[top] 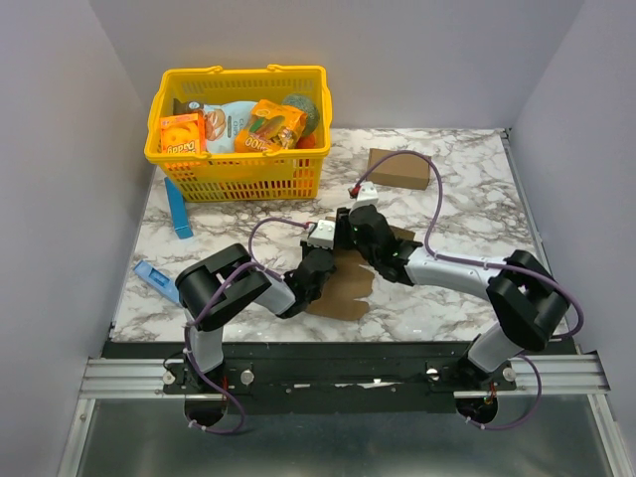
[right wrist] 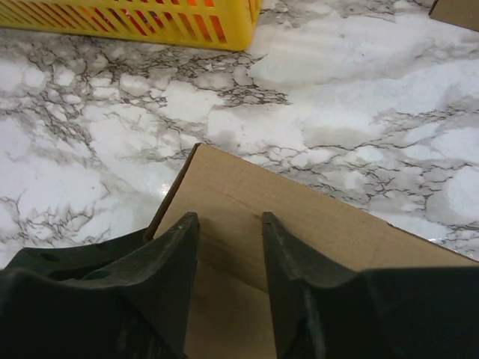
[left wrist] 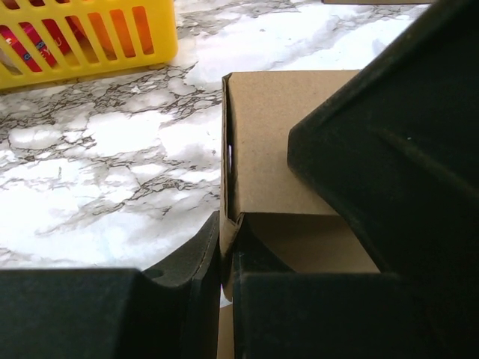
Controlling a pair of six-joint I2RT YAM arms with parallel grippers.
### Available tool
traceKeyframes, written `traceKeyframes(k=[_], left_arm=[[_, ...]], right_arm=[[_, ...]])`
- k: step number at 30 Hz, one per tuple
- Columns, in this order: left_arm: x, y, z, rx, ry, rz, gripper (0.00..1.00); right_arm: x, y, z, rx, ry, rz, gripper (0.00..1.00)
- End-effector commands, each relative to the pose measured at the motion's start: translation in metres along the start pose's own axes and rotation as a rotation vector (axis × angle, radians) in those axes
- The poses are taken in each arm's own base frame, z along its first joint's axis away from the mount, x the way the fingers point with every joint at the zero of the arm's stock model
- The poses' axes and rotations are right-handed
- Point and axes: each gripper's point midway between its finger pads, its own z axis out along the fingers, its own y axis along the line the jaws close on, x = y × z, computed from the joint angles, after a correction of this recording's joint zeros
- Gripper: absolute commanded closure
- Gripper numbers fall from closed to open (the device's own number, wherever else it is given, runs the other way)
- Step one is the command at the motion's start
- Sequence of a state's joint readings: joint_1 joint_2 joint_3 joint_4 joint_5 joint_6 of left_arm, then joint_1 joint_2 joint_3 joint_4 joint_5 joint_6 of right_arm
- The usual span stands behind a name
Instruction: Fold the paper box
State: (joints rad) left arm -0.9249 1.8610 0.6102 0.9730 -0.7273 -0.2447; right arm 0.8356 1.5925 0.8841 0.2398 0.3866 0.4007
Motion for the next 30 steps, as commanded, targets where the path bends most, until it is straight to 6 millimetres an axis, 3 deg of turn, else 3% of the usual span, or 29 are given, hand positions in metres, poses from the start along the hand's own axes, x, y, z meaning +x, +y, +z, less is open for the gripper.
traceKeyframes(k=[1, 7, 17, 20, 21, 23, 24, 26, 30], left_arm=[[0.035, 0.033, -0.004, -0.074, 0.088, 0.117, 0.90], [0.032, 0.025, -0.007, -0.008, 0.091, 0.128, 0.90], [0.029, 0.023, -0.008, -0.004, 0.144, 0.166, 0.82], [0.028, 0.021, -0.010, 0.005, 0.152, 0.162, 0.66], [0.023, 0.020, -0.010, 0.009, 0.145, 0.151, 0.52], [0.023, 0.022, -0.013, 0.008, 0.149, 0.149, 0.46], [0.017, 0.021, -0.014, 0.014, 0.139, 0.134, 0.38], [0.018, 0.022, -0.017, 0.017, 0.152, 0.134, 0.33], [0.004, 0.024, -0.024, 0.016, 0.141, 0.106, 0.10]], right_arm=[[0.058, -0.023, -0.025, 0.025, 0.255, -0.074, 0.44], [0.021, -0.032, -0.051, -0.024, 0.208, -0.047, 0.36], [0.007, -0.052, -0.090, -0.072, 0.225, 0.065, 0.33], [-0.007, -0.048, -0.092, -0.088, 0.220, 0.098, 0.33], [-0.015, -0.044, -0.092, -0.099, 0.209, 0.107, 0.33], [-0.021, -0.042, -0.093, -0.110, 0.202, 0.113, 0.33], [-0.025, -0.041, -0.094, -0.115, 0.196, 0.114, 0.33], [-0.032, -0.040, -0.096, -0.120, 0.180, 0.112, 0.33], [-0.041, -0.039, -0.098, -0.126, 0.158, 0.098, 0.33]])
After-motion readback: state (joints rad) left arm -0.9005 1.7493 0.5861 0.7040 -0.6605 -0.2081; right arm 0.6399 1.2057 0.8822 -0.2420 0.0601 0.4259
